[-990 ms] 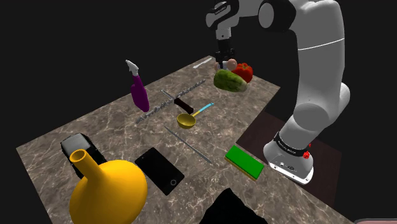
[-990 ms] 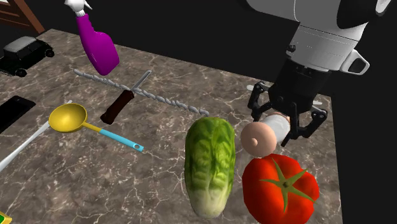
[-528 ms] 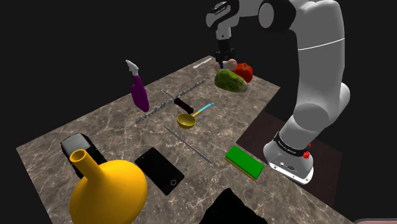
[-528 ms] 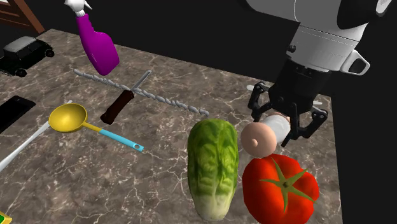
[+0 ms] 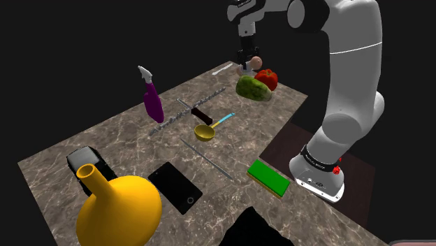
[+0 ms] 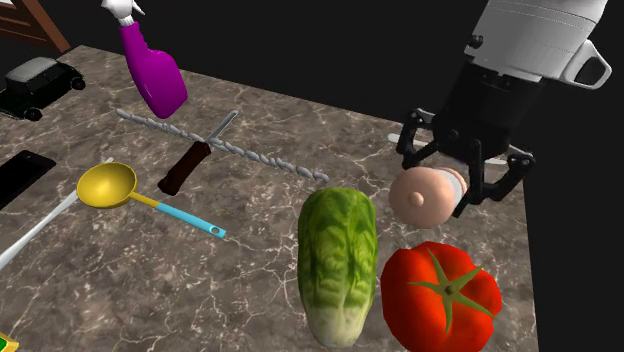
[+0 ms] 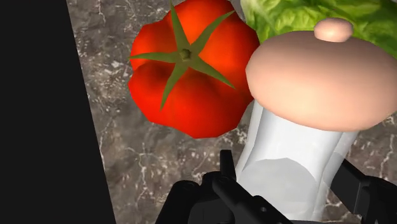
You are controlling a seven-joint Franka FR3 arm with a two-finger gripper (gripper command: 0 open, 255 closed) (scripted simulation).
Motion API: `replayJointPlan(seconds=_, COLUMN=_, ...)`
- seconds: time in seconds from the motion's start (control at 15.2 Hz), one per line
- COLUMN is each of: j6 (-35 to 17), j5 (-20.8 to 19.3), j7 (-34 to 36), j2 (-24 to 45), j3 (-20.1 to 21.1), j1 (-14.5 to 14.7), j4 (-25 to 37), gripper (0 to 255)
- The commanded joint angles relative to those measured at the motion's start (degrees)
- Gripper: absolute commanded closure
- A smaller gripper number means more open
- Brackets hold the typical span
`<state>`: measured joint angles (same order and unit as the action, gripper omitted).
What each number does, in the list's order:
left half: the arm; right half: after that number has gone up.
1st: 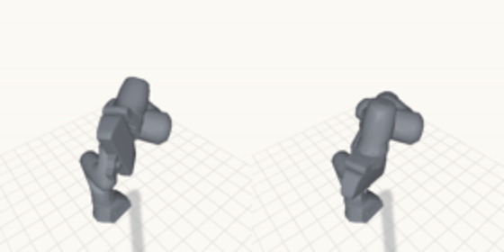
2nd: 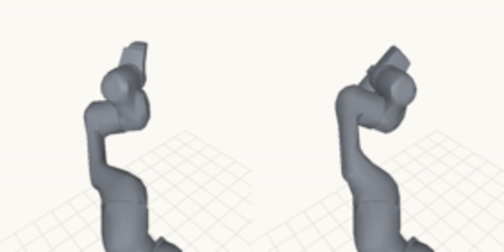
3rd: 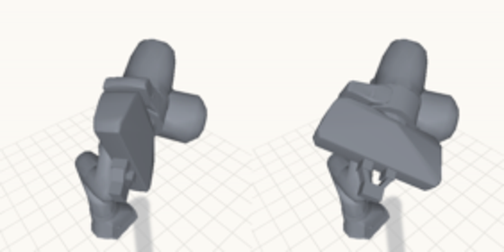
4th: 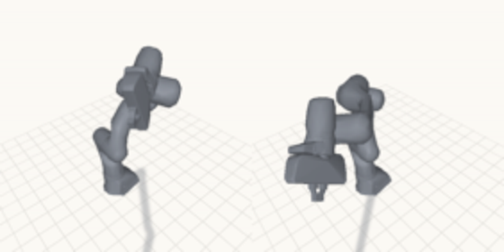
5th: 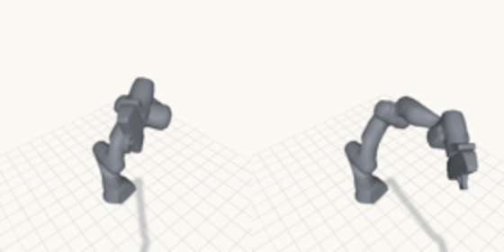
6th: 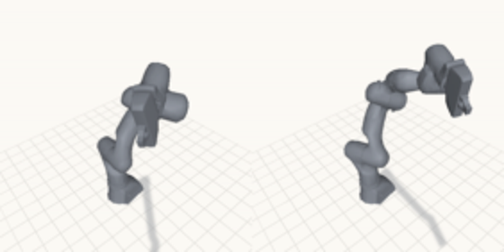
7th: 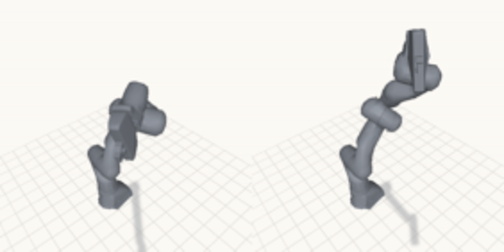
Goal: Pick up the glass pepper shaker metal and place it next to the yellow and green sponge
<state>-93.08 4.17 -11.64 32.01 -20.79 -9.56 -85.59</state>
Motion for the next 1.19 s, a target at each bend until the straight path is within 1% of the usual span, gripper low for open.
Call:
replayJointPlan(seconds=0.0, j6=1.19, j5=-0.15, j7=0.08, j2=-0.55, j3=-0.07, j1=0.09, j4=0.66, gripper=255)
replayJointPlan(seconds=0.59, j6=7.18, j5=-0.76, j7=-0.04, j2=-2.31, j3=-0.45, j1=0.03, j4=4.99, gripper=255)
replayJointPlan(seconds=1.12, j6=12.96, j5=-1.06, j7=-0.3, j2=-2.99, j3=-0.69, j1=-0.28, j4=10.17, gripper=255)
